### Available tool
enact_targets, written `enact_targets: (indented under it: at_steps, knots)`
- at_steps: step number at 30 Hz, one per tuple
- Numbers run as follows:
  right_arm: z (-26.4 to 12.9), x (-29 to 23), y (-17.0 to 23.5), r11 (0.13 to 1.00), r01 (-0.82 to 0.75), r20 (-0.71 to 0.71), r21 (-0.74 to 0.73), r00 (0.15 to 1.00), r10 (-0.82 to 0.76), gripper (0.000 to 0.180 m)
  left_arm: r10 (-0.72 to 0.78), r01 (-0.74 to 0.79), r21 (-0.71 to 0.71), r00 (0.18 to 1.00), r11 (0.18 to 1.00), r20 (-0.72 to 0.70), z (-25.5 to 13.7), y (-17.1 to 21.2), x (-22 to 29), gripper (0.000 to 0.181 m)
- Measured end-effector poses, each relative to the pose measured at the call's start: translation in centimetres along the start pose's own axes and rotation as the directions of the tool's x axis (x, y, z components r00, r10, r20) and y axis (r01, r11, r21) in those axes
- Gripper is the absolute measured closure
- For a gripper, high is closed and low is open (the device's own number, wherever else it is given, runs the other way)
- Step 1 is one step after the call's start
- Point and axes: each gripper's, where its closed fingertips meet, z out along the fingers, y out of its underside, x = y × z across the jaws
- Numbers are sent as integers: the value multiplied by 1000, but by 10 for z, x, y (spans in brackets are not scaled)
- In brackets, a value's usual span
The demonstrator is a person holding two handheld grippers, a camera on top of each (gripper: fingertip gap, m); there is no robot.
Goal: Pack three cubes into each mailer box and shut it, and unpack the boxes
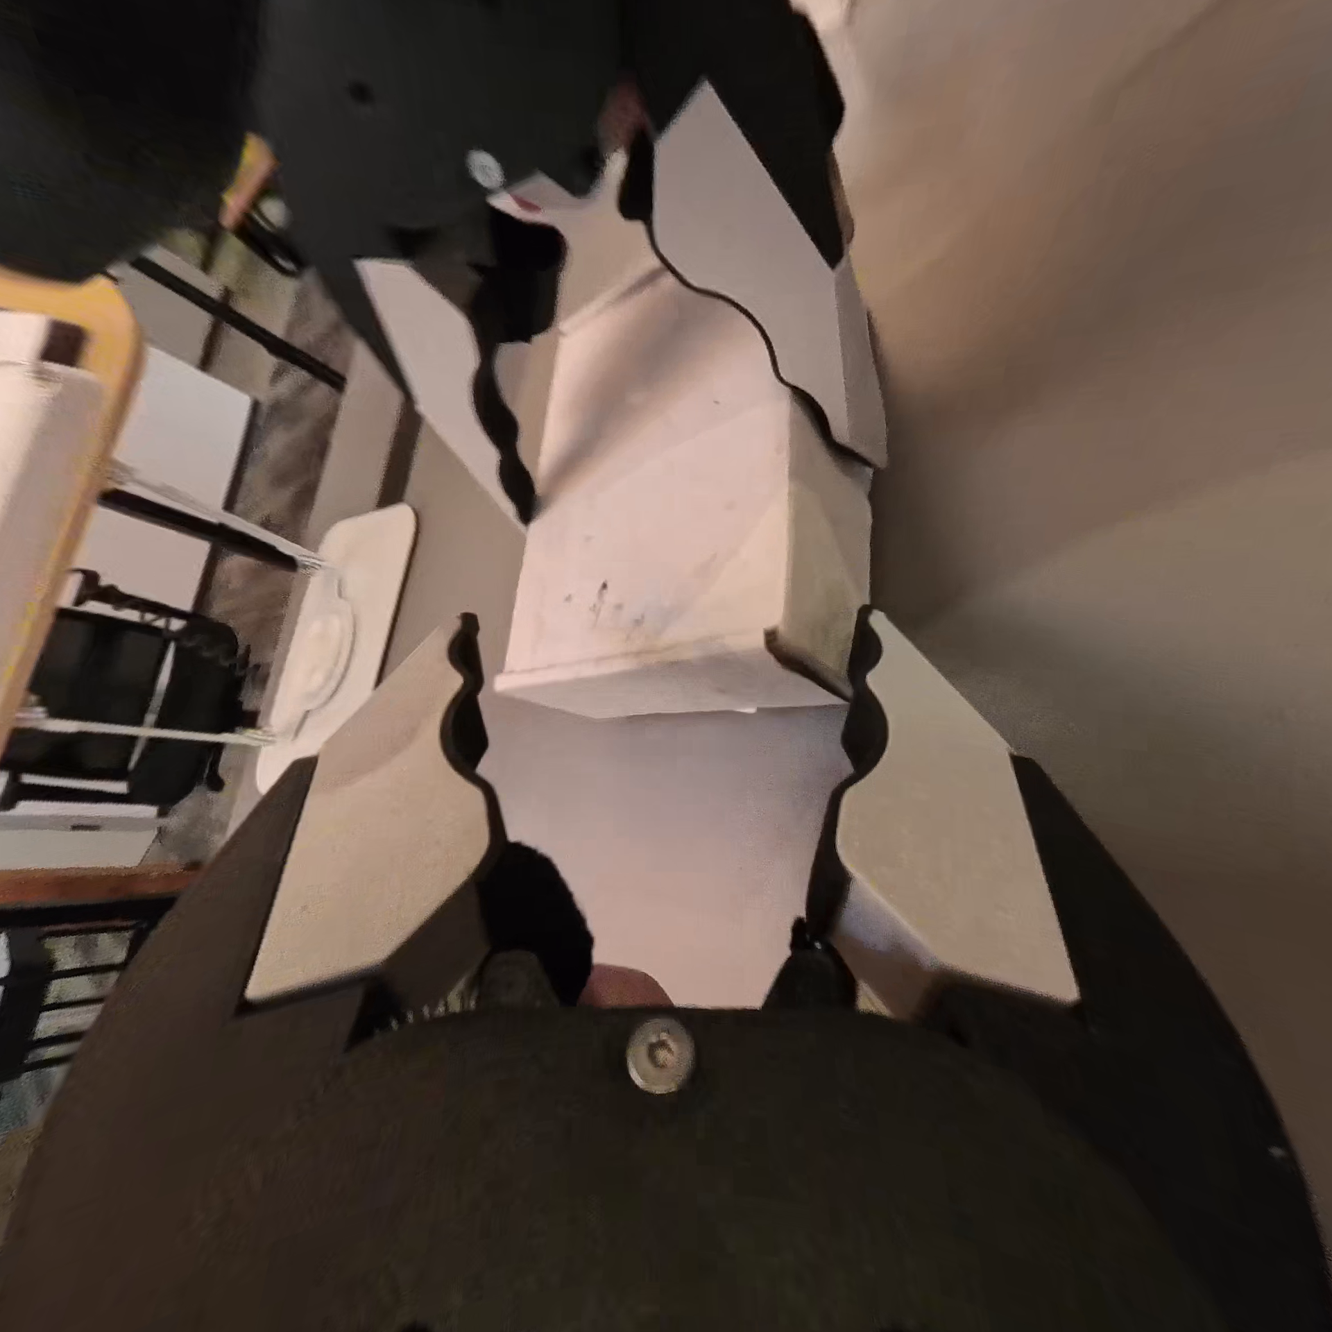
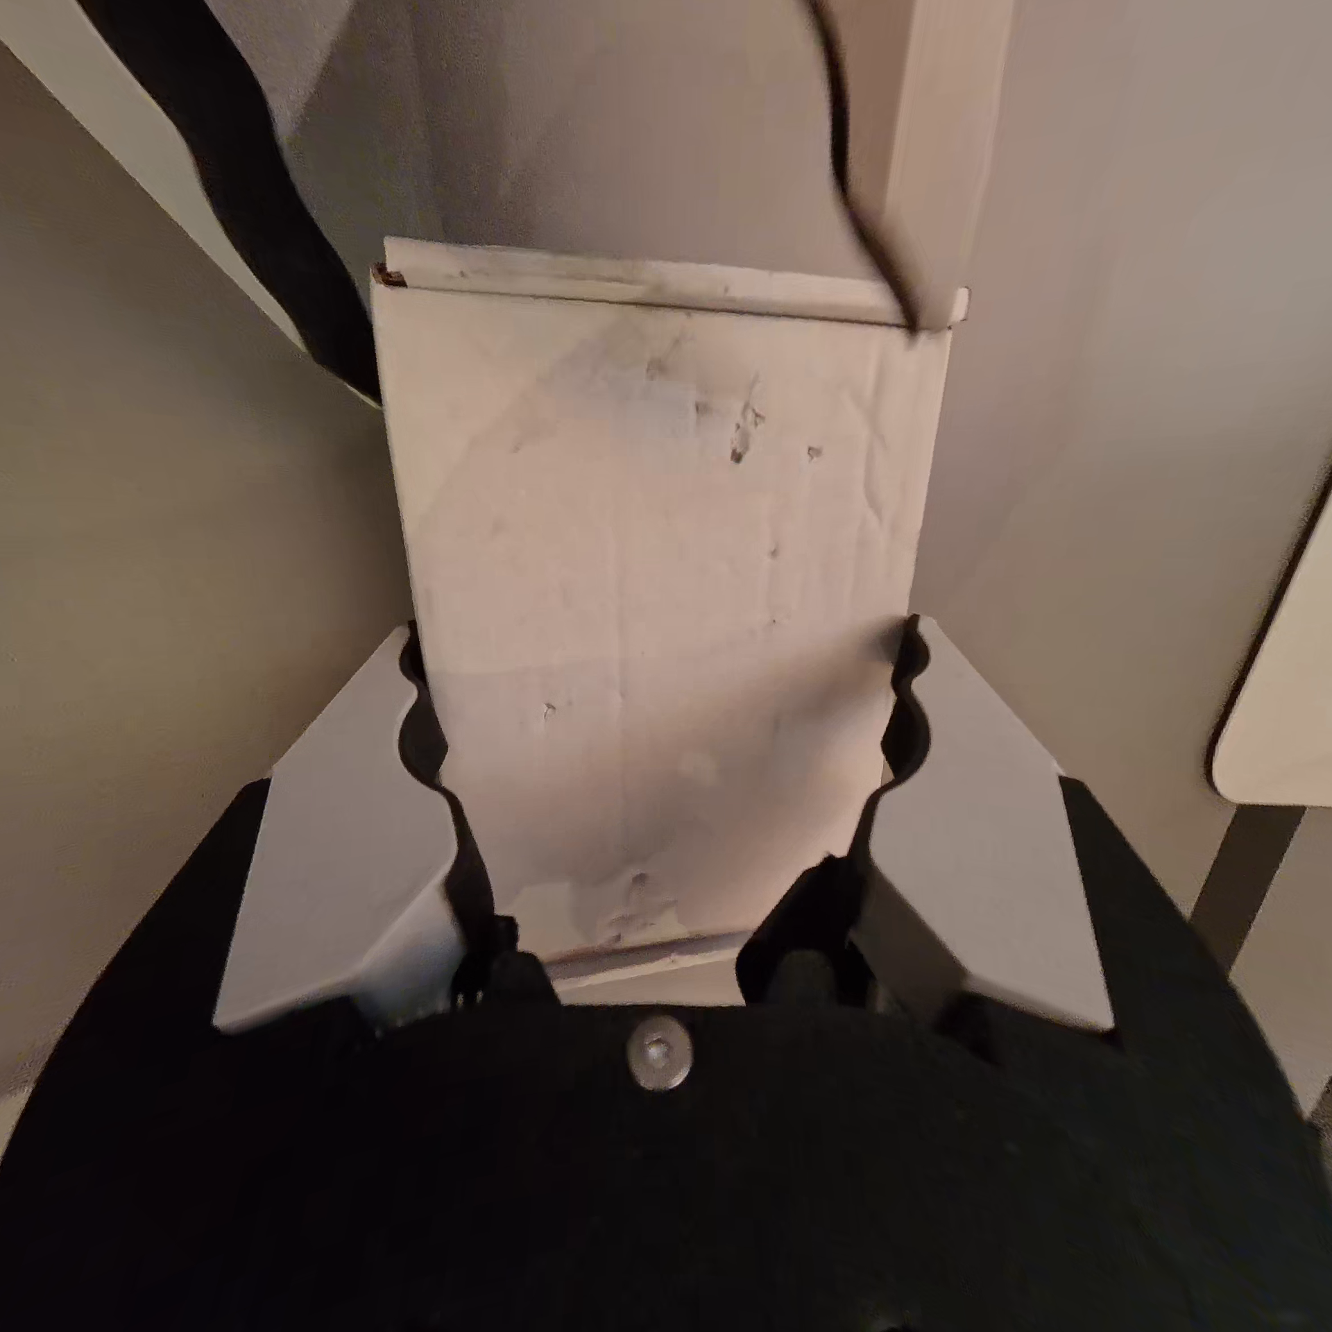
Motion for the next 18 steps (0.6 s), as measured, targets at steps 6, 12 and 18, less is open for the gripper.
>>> enact_targets:
  at_steps: [6,12,18]
  knots:
    - [-30,14,10,994,-74,-53,83,995,79,55,-134,100,194,977,976,167,-36,-12,-49,101]
    - [-134,56,55,985,-120,-256,121,955,148,55,-266,209,277,946,938,186,-38,-4,-65,164]
    - [-210,65,196,964,-200,-375,-174,919,123,55,-278,245,188,945,951,174,-5,15,-49,181]
